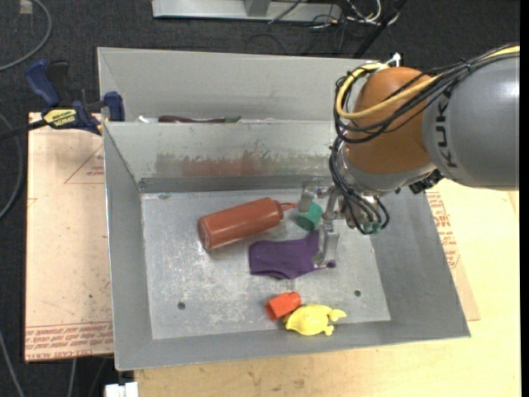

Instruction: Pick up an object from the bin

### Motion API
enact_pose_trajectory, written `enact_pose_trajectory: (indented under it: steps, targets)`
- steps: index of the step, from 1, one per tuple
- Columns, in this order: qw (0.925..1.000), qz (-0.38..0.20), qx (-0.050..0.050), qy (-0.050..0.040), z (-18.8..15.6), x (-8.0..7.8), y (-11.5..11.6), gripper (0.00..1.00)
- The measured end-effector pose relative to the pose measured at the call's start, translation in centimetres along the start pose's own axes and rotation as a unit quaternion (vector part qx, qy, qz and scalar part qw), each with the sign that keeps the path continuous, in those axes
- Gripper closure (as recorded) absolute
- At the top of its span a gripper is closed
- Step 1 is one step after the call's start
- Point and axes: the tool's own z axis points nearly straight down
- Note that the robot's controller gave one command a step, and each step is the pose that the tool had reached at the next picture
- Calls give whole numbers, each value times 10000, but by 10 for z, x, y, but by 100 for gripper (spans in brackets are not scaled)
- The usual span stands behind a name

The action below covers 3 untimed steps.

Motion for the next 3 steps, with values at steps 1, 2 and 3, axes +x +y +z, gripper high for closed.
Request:
enact_pose_trajectory:
  steps: [1,2,3]
  targets:
    - [10000,0,0,-36,-5,-2,0,0]
    - [9997,-224,-2,-38,65,6,3,0]
    - [9989,-459,-3,-12,67,9,5,0]
